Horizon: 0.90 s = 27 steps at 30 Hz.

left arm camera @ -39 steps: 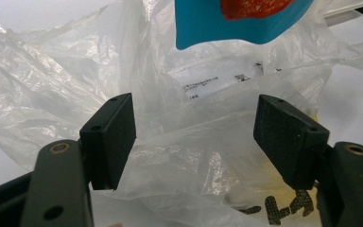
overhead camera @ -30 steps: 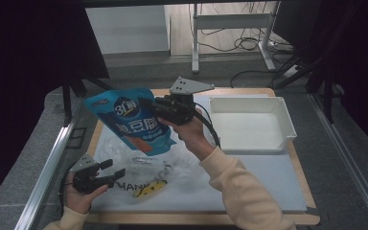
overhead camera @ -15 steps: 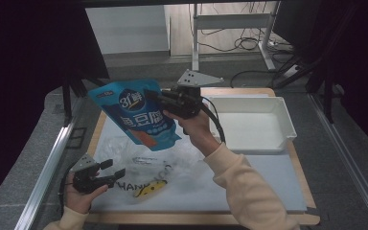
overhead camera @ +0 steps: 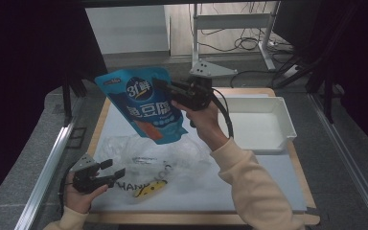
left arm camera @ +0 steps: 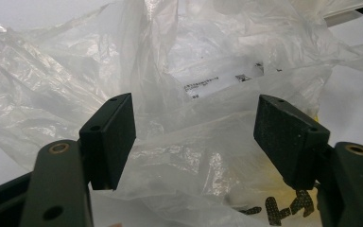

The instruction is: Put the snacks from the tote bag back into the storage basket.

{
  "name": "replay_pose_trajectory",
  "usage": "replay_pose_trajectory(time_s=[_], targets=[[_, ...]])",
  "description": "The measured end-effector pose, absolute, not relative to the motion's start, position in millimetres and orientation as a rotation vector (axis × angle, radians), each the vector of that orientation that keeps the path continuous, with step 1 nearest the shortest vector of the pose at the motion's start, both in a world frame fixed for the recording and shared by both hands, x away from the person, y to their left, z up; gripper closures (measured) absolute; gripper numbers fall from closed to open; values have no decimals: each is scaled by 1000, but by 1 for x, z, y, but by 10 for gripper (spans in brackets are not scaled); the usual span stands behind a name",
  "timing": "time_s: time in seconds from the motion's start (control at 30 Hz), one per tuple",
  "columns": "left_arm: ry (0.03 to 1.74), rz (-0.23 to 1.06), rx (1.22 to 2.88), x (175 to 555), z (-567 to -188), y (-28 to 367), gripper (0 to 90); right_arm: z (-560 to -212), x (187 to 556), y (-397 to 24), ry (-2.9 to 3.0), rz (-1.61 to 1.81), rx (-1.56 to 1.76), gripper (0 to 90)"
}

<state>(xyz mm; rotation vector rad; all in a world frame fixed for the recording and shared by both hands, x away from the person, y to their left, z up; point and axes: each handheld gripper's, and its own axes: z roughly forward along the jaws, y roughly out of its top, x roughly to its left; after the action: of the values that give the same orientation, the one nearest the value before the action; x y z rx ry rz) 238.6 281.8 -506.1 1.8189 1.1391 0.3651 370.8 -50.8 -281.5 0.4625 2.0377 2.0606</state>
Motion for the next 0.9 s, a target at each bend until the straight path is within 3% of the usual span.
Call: replay_pose_trajectory(time_s=[0.9], targets=[[1156, 351, 1803, 240, -509, 284, 303, -268, 391, -107, 1939, 2021, 554, 886]])
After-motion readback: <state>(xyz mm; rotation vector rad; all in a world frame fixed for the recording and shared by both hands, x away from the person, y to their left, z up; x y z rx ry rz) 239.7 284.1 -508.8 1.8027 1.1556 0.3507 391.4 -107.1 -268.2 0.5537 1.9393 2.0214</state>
